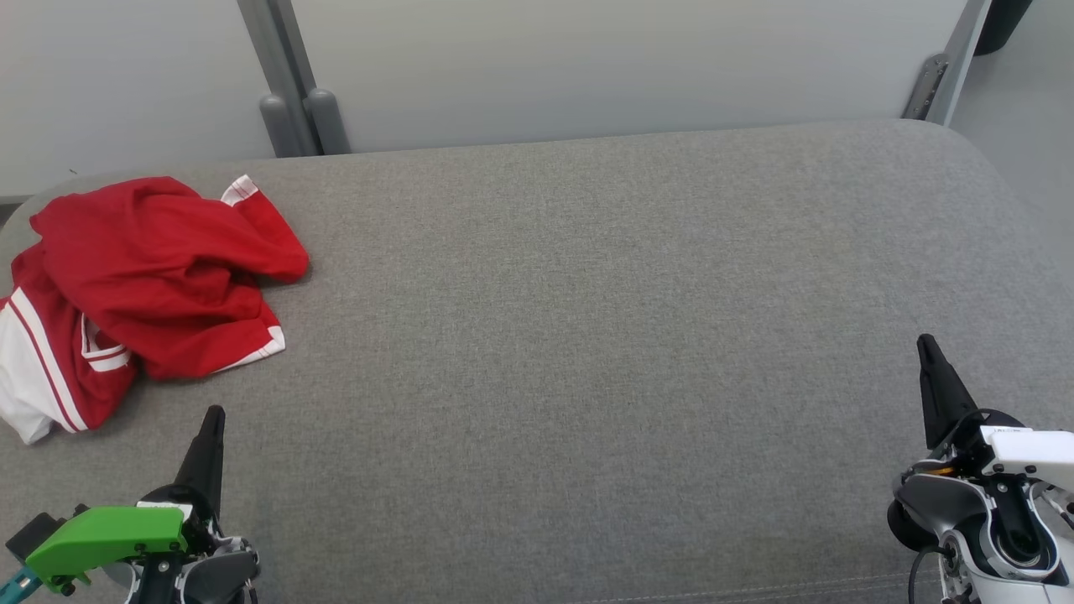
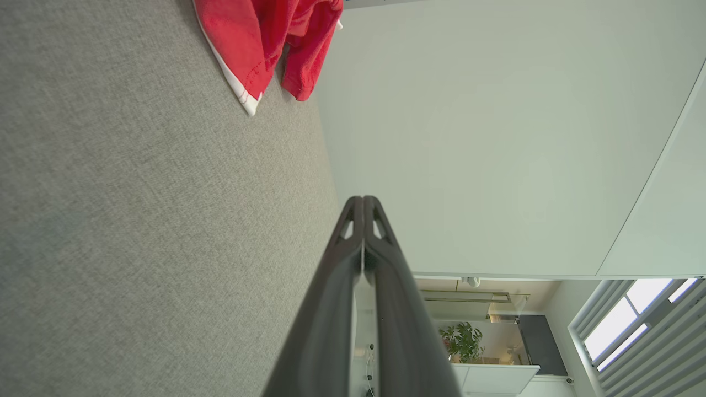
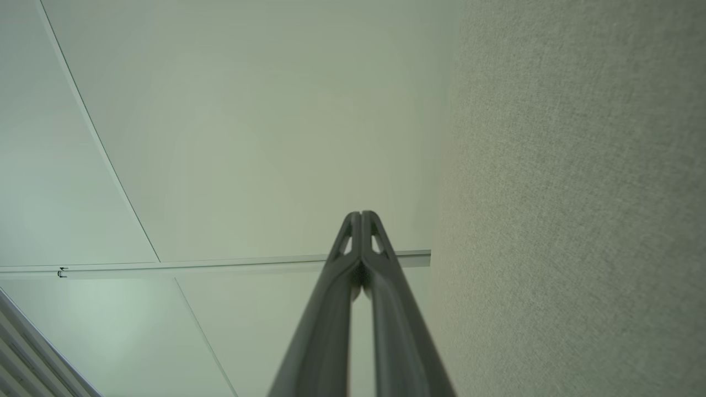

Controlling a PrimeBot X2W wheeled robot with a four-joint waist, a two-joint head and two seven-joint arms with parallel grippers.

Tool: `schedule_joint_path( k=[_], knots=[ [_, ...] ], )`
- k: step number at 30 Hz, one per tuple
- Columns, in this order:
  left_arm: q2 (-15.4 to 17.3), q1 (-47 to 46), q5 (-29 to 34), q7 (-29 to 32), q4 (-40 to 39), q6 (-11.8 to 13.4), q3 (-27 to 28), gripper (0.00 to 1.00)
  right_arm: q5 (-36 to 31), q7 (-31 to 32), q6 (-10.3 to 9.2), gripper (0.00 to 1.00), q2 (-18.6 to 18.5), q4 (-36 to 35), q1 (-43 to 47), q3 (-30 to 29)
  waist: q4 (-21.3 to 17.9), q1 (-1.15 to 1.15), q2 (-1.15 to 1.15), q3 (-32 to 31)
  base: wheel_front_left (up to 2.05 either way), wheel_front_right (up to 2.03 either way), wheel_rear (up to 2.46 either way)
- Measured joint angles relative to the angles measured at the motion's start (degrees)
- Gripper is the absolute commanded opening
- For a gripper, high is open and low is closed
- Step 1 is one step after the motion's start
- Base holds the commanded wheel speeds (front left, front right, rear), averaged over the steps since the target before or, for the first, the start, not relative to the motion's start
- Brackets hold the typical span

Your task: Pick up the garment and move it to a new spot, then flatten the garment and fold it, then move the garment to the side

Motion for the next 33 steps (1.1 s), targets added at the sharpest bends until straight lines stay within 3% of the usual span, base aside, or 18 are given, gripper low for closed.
schedule_joint_path(
  k=[33],
  knots=[
    [0.0,0.0,0.0,0.0,0.0,0.0,0.0,0.00,0.0,0.0,0.00,0.00,0.0,0.0,0.0,0.0,0.0,0.00,0.00,0.0,0.00,0.00,0.00]
  ],
)
